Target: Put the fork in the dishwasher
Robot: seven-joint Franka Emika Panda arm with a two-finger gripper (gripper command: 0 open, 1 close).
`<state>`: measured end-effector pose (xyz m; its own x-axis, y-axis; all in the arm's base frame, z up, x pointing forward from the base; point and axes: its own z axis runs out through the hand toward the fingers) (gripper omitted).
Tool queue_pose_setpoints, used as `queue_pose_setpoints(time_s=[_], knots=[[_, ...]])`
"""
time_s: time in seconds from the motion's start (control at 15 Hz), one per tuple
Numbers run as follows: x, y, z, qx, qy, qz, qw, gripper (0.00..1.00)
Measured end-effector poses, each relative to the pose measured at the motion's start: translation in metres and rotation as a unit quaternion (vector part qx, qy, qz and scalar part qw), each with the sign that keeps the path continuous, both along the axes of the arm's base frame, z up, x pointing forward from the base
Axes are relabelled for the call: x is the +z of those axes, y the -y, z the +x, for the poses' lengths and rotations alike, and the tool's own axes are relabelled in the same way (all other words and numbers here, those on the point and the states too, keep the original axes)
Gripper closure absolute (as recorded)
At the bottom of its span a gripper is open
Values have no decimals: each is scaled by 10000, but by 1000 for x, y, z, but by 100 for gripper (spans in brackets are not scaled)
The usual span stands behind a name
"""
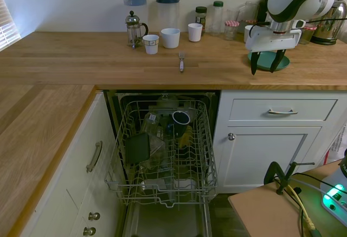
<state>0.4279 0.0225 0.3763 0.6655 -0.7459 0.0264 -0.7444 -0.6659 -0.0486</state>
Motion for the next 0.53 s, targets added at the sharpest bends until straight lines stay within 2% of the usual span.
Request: queue_pose_setpoints(time_s=[0.27,0.53], knots=[[4,-3,3,-28,69,-28,10000,0],[24,-30,25,-368,433,25,9984,0]])
